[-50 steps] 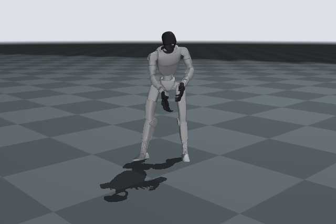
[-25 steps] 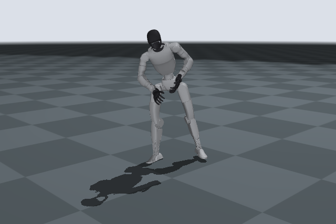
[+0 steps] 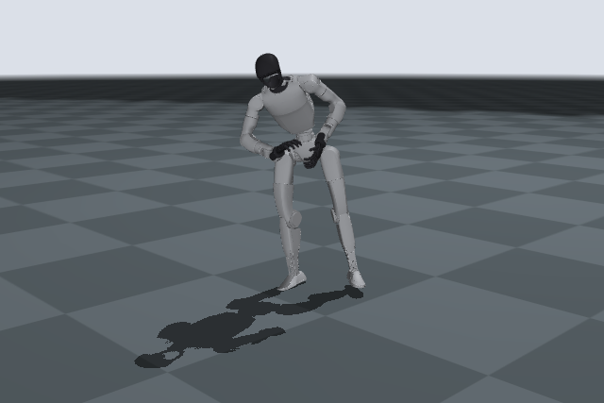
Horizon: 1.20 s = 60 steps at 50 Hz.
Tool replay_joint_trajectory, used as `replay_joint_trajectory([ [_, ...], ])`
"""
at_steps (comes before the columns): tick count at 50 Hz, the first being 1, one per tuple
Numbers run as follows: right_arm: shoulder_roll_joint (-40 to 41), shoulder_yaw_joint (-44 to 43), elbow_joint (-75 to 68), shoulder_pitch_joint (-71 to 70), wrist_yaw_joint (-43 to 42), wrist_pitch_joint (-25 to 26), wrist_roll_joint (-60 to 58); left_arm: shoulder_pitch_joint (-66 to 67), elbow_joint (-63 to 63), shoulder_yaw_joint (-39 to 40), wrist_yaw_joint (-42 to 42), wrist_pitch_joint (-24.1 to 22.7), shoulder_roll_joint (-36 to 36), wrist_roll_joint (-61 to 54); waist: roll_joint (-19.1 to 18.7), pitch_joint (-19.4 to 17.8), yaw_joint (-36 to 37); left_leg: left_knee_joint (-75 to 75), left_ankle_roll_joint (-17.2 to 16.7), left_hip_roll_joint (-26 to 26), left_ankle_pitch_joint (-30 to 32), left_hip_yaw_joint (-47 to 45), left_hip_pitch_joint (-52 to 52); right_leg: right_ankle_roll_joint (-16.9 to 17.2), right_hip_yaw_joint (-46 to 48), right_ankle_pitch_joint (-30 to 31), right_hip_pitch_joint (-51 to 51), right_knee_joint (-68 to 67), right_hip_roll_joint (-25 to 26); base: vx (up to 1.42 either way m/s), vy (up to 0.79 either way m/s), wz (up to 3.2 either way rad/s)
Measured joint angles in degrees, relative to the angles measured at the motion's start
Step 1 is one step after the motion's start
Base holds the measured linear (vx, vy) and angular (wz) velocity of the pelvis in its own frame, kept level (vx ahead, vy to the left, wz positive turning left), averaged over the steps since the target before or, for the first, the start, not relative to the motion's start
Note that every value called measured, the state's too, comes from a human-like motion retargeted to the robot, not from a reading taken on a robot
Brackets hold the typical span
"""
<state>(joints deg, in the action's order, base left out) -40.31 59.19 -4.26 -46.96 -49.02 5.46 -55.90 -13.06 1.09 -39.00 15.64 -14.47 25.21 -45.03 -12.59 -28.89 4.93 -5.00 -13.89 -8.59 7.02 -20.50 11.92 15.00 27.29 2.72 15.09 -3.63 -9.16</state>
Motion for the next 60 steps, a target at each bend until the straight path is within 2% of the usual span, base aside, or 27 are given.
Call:
replay_joint_trajectory([
  [1,6.0,-4.0,1.9,6.8,2.7,-3.9,27.0,3.2,2.1,1.1,0.0,1.5,0.9,-3.0,-0.4,-0.1,0.5,0.0,-0.2,0.5,-0.5,-0.6,1.1,0.0,-0.1,-0.1,-0.2,-0.1,-0.1,0.16,0.08,-0.18],
  [2,7.8,-4.3,2.5,8.7,6.4,-6.0,32.9,5.8,4.0,2.2,-1.1,2.1,2.3,-4.4,-0.9,-0.2,1.1,0.0,-0.4,0.9,-1.1,-1.5,2.2,0.0,-0.3,-0.2,-0.4,-0.3,-0.2,0.14,0.10,-0.25],
  [3,1.5,2.6,0.6,0.7,11.8,-4.4,-3.4,7.2,5.4,3.2,-4.5,1.0,4.3,-2.4,-1.6,-0.3,1.7,0.0,-0.9,1.2,-1.6,-2.7,3.1,0.0,-0.6,-0.2,-0.4,-0.7,-0.2,0.12,0.12,-0.31],
  [4,1.0,3.4,0.0,0.1,25.6,-4.1,-6.0,8.3,6.1,4.1,-6.2,2.7,4.0,-2.3,-2.1,-0.4,1.9,0.0,-1.0,1.5,-2.3,-3.6,4.0,0.0,-0.8,-0.3,-0.5,-1.1,-0.3,0.13,0.14,-0.31],
  [5,3.5,1.2,0.0,3.2,43.5,-4.5,8.3,9.4,6.6,4.8,-7.1,6.0,2.6,-3.2,-2.5,-0.4,1.9,0.0,-1.0,1.8,-3.1,-4.5,4.8,0.0,-0.9,-0.4,-0.7,-1.4,-0.4,0.14,0.16,-0.31],
  [7,4.7,-2.2,-2.9,2.1,54.2,-3.1,14.4,7.4,6.0,5.3,-6.7,7.3,0.0,-2.9,-2.7,-0.4,2.4,0.0,-1.1,1.8,-4.2,-6.0,5.8,0.0,-1.6,-0.6,-0.8,-2.3,-0.2,0.12,0.16,-0.40],
  [8,6.0,-4.9,-4.8,2.0,57.4,-2.1,24.1,5.3,4.8,5.2,-6.2,8.0,-1.9,-3.1,-2.5,-0.4,2.5,0.0,-1.0,1.7,-4.4,-6.5,6.0,0.0,-2.0,-0.9,-1.0,-2.8,0.0,0.11,0.16,-0.49],
  [9,5.5,-5.0,-8.5,-0.7,56.8,-2.6,20.1,2.3,2.7,5.0,-5.4,8.0,-4.1,-2.9,-2.2,-0.4,2.7,0.0,-1.0,1.5,-4.3,-7.0,6.0,0.0,-2.4,-1.2,-1.1,-3.3,0.2,0.11,0.18,-0.53],
  [10,4.1,-3.7,-13.0,-4.6,54.3,-3.9,9.4,-1.1,0.2,4.8,-4.5,7.7,-6.6,-2.6,-1.9,-0.3,2.9,0.0,-0.9,1.3,-4.0,-7.4,5.9,0.0,-2.8,-1.5,-1.3,-3.8,0.3,0.11,0.20,-0.53],
  [12,5.0,-3.4,-24.9,-9.5,55.0,-2.8,5.4,-9.0,-8.0,4.0,-3.7,8.8,-12.5,-4.1,-0.6,-0.2,2.9,0.0,-0.2,1.3,-2.7,-7.8,5.0,0.0,-3.7,-2.3,-1.9,-5.1,0.1,0.12,0.24,-0.44],
  [16,8.7,-3.9,-46.6,-14.6,56.5,0.7,8.3,-25.3,-30.4,3.7,2.0,8.4,-24.8,-3.8,2.6,0.5,2.6,0.0,1.6,2.0,-0.1,-7.9,3.5,-0.4,-4.7,-4.2,-2.6,-7.6,-1.3,0.14,0.26,-0.19],
  [19,6.8,-9.2,-43.7,-11.6,55.3,4.0,9.8,-29.7,-36.3,5.2,6.8,8.5,-28.3,2.8,4.4,0.6,2.8,0.0,2.4,2.5,0.4,-7.6,2.9,-1.4,-4.5,-4.4,-3.1,-8.5,-2.0,0.14,0.20,0.02],
  [22,0.1,-13.5,-25.5,-3.2,54.4,2.4,7.1,-23.8,-25.2,4.9,4.3,9.4,-24.6,6.7,5.2,0.2,3.2,0.0,3.2,3.2,-0.3,-7.1,2.3,-1.6,-4.0,-3.7,-3.9,-8.8,-2.8,0.18,0.19,0.17],
  [25,-5.2,-13.8,-7.1,6.7,53.3,-1.1,7.7,-13.6,-8.1,2.8,-1.1,9.6,-15.9,4.7,5.6,0.0,4.5,0.0,3.7,3.8,-1.3,-6.9,1.8,-1.1,-3.8,-2.4,-4.8,-8.3,-3.2,0.20,0.17,0.14],
  [30,-7.6,-12.2,5.8,14.9,52.3,-4.7,10.9,-2.9,5.6,0.2,-5.4,9.6,-5.2,-4.7,5.6,-0.2,7.3,0.0,3.8,4.4,-2.6,-7.1,1.3,-0.1,-4.0,-1.1,-5.6,-7.2,-3.5,0.16,0.15,-0.01],
  [31,-2.2,-16.7,6.8,18.3,45.2,-0.8,38.7,-2.9,5.3,-0.9,-3.6,10.0,-5.3,-9.4,5.9,-0.2,7.7,0.0,3.8,4.5,-2.9,-7.0,1.3,-0.1,-3.8,-1.2,-5.8,-7.1,-3.6,0.12,0.13,-0.02],
  [32,-0.4,-18.1,6.2,18.7,42.9,0.7,48.3,-3.4,4.5,-2.0,-2.9,10.2,-5.6,-12.6,6.1,-0.2,8.1,0.0,3.8,4.7,-3.2,-6.9,1.2,-0.2,-3.6,-1.2,-5.8,-7.1,-3.8,0.09,0.13,-0.06],
  [33,-5.6,-13.6,2.2,13.2,50.5,-2.4,21.5,-4.8,2.4,-3.4,-4.2,9.9,-6.4,-12.8,6.2,-0.3,8.6,0.0,4.0,4.8,-3.3,-7.1,1.2,-0.4,-3.4,-1.1,-5.7,-7.2,-3.9,0.06,0.13,-0.08],
  [34,-7.1,-11.8,-1.7,9.7,53.7,-3.3,12.1,-6.8,-0.4,-4.8,-4.5,9.9,-7.9,-13.6,6.4,-0.3,8.8,0.0,4.1,4.9,-3.4,-7.1,1.2,-0.7,-3.1,-1.1,-5.8,-7.3,-4.1,0.04,0.13,-0.05],
  [38,-5.2,-6.6,-24.8,-3.0,56.1,-3.8,10.6,-20.4,-19.9,-11.0,-3.5,10.2,-17.8,-11.8,7.9,-0.1,9.2,0.0,4.4,4.9,-3.8,-6.0,1.2,-2.7,-1.7,-0.5,-5.4,-9.0,-4.4,0.02,0.10,0.17],
  [42,-2.1,0.1,-50.9,-11.5,55.8,-1.3,14.5,-36.2,-49.1,-14.6,3.8,9.8,-30.2,1.5,8.8,0.2,9.1,0.0,4.9,4.0,-3.8,-3.6,1.5,-4.9,-2.0,1.1,-3.6,-13.7,-4.1,0.02,0.08,0.41],
  [45,-3.3,-3.9,-55.2,-10.5,55.2,0.3,17.9,-41.4,-62.0,-11.2,10.1,9.9,-35.8,10.5,8.5,-0.2,8.4,0.0,5.0,3.2,-3.8,-1.5,1.4,-5.3,-3.8,2.0,-1.6,-18.2,-3.6,0.05,0.04,0.50],
  [47,-5.9,-9.4,-47.8,-6.3,52.7,-0.9,18.5,-38.5,-55.4,-7.7,9.7,8.8,-33.5,11.8,8.0,-0.4,7.7,0.0,4.9,2.8,-3.9,-0.4,1.5,-4.9,-5.1,2.1,-0.3,-19.9,-3.3,0.08,0.01,0.41],
  [50,-8.2,-17.5,-29.7,4.1,50.9,-1.5,18.9,-26.9,-31.6,-5.2,2.3,9.1,-23.4,6.5,8.0,-0.5,7.0,0.0,4.5,2.4,-4.1,0.4,1.7,-4.0,-5.6,2.3,1.2,-19.4,-3.3,0.10,-0.02,0.23],
  [55,-6.8,-19.6,-3.1,18.1,49.9,-1.7,16.0,-6.2,1.0,-2.4,-4.1,9.0,-5.6,-5.9,8.5,-0.9,6.6,0.0,3.1,3.2,-4.7,0.2,2.0,-1.0,-3.4,6.3,1.5,-9.2,-5.3,0.09,-0.07,0.07],
  [58,-5.7,-16.9,4.7,19.3,51.4,-3.5,16.4,-0.5,8.2,0.0,-7.0,9.5,-0.7,-10.7,7.9,-0.9,8.4,0.0,1.4,2.0,-4.1,-0.5,3.5,0.0,-2.3,9.3,3.4,-1.1,-4.3,-0.02,-0.30,-0.18],
  [60,-5.1,-15.0,5.7,17.1,51.6,-3.5,16.5,-1.4,8.5,0.6,-7.9,9.8,-0.9,-11.1,7.0,-0.9,9.7,0.0,0.0,0.7,-3.4,-0.8,4.7,0.0,-1.5,9.9,5.5,3.0,-3.2,-0.11,-0.42,-0.18],
])
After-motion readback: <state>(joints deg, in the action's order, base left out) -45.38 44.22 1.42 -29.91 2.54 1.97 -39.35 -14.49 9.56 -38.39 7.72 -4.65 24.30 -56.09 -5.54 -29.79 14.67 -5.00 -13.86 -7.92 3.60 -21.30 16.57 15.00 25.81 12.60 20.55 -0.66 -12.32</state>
